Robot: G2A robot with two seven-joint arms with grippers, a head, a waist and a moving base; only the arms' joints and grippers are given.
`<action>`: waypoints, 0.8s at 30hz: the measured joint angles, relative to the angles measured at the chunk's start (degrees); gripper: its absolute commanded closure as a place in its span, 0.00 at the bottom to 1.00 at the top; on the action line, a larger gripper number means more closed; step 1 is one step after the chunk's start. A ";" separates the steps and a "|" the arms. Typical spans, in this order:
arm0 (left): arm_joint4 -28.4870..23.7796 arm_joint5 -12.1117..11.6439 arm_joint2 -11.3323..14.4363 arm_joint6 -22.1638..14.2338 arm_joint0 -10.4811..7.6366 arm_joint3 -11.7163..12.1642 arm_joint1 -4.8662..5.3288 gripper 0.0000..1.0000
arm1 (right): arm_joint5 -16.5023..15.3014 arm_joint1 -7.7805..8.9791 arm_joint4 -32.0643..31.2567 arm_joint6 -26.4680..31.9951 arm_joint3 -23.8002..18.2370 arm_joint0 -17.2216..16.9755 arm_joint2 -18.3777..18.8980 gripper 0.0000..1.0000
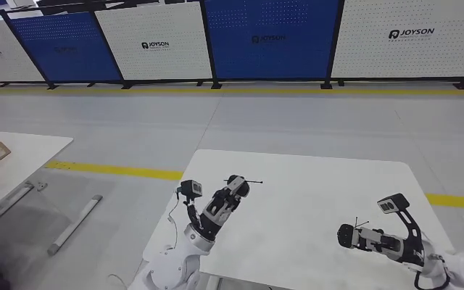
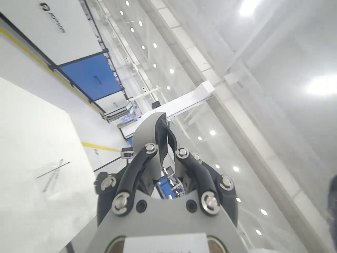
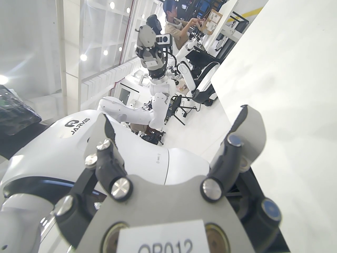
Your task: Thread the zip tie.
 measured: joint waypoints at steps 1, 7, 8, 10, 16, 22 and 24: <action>1.29 0.50 0.42 0.42 -0.48 1.16 -0.06 1.00 | 0.00 0.00 0.00 0.00 0.00 0.00 0.00 0.00; 7.73 1.42 3.09 3.14 -3.53 9.70 -0.55 1.00 | 0.00 0.00 0.00 0.00 0.00 0.00 0.00 0.00; 8.69 1.44 3.64 3.48 -4.05 11.40 -0.65 1.00 | 0.00 0.00 0.00 0.00 0.00 0.00 0.00 0.00; 10.65 1.49 4.48 4.31 -4.88 13.93 -0.81 1.00 | 0.00 0.00 0.00 0.00 0.00 0.00 0.00 0.00; 17.33 1.59 6.43 8.26 -6.70 19.36 -1.23 1.00 | 0.00 0.00 0.00 0.00 0.00 0.00 0.00 0.00; 17.46 1.56 6.44 8.32 -6.70 19.38 -1.24 1.00 | 0.00 0.00 0.00 0.00 0.00 0.00 0.00 0.00; 17.46 1.56 6.44 8.32 -6.70 19.38 -1.24 1.00 | 0.00 0.00 0.00 0.00 0.00 0.00 0.00 0.00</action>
